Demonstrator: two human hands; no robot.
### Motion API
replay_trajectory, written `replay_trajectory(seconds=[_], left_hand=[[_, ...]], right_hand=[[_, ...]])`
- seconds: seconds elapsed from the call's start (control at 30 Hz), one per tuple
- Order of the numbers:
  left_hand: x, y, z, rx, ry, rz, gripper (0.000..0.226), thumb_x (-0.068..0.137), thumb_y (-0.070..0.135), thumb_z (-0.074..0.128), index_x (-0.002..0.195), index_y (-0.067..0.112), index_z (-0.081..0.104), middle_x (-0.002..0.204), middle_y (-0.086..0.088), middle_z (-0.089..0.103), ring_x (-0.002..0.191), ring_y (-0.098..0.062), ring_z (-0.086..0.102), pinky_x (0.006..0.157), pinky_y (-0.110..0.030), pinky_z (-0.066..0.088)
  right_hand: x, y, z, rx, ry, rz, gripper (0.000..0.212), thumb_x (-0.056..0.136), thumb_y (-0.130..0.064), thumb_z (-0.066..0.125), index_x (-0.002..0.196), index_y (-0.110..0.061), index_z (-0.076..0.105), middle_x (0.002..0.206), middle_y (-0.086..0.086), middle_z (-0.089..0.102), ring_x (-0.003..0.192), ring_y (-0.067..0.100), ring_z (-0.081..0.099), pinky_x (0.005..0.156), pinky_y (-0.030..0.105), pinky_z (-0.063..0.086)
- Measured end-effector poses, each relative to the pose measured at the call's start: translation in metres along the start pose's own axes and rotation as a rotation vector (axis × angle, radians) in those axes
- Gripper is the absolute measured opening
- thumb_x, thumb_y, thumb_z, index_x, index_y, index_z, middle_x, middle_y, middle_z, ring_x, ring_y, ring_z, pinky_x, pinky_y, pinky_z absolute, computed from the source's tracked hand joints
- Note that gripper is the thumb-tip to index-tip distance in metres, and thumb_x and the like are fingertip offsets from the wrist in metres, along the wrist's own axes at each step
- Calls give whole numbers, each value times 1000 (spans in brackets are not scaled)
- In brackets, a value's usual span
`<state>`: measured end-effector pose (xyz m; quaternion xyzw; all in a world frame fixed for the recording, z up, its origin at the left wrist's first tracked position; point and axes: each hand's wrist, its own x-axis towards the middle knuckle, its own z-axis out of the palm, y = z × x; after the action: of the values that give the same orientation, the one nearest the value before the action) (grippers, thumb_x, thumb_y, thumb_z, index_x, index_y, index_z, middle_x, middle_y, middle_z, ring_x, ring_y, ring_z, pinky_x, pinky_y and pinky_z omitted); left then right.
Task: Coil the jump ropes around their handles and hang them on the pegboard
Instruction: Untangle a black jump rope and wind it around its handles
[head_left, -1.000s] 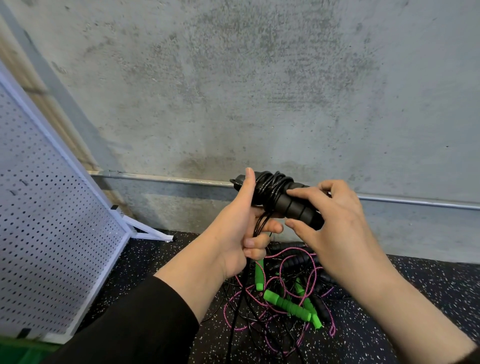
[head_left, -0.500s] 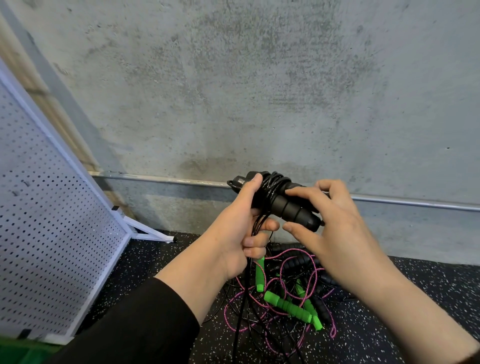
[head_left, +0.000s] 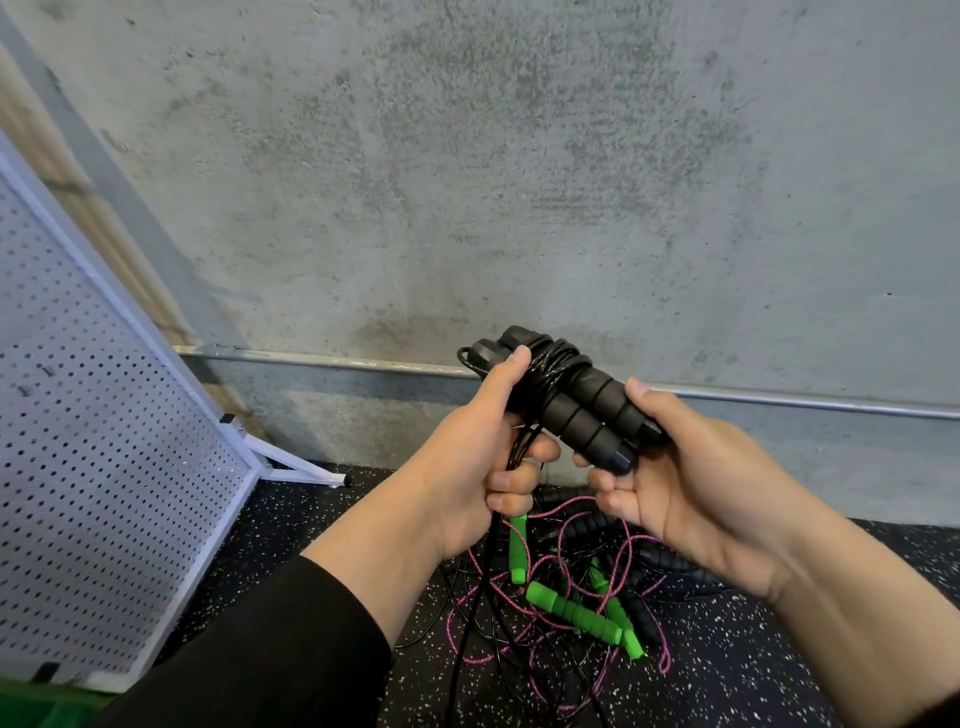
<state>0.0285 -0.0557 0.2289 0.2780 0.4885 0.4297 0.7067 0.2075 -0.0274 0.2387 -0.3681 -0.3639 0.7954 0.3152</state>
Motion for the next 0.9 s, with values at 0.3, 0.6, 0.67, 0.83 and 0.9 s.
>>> replay_trajectory(seconds=[0.3, 0.6, 0.67, 0.83, 0.9], left_hand=[[3, 0, 2, 35, 17, -37, 107, 80, 91, 31, 131, 2, 58, 68, 4, 45, 47, -7, 17, 40, -21, 12], [5, -1, -2, 43, 78, -53, 105, 84, 89, 33, 129, -2, 61, 69, 1, 53, 40, -7, 19, 35, -19, 16], [6, -3, -2, 8, 95, -52, 99, 83, 88, 36, 123, 1, 62, 70, 0, 54, 40, -6, 19, 33, -19, 17], [5, -4, -2, -19, 98, -34, 83, 80, 87, 46, 122, 18, 65, 69, 0, 54, 43, -7, 16, 34, -19, 16], [5, -5, -3, -2, 106, -28, 89, 79, 87, 48, 130, 16, 63, 68, 0, 53, 43, -8, 16, 35, -19, 16]], right_hand=[[5, 3, -1, -321, 261, -306, 21, 103, -27, 54, 107, -23, 74, 90, 4, 63, 65, 14, 50, 61, 31, 53], [9, 14, -5, -1102, 344, -552, 39, 97, -30, 63, 130, -50, 55, 107, -14, 51, 93, -9, 52, 78, 1, 37], [9, 16, -5, -1159, 338, -562, 41, 95, -30, 66, 130, -49, 57, 109, -18, 46, 97, -12, 49, 78, -2, 34], [8, 18, -4, -1277, 307, -603, 50, 89, -26, 75, 133, -47, 59, 116, -11, 41, 110, 7, 48, 95, 13, 34], [8, 17, -4, -1345, 285, -608, 53, 87, -27, 77, 133, -46, 59, 118, -9, 39, 111, 10, 46, 96, 18, 33]])
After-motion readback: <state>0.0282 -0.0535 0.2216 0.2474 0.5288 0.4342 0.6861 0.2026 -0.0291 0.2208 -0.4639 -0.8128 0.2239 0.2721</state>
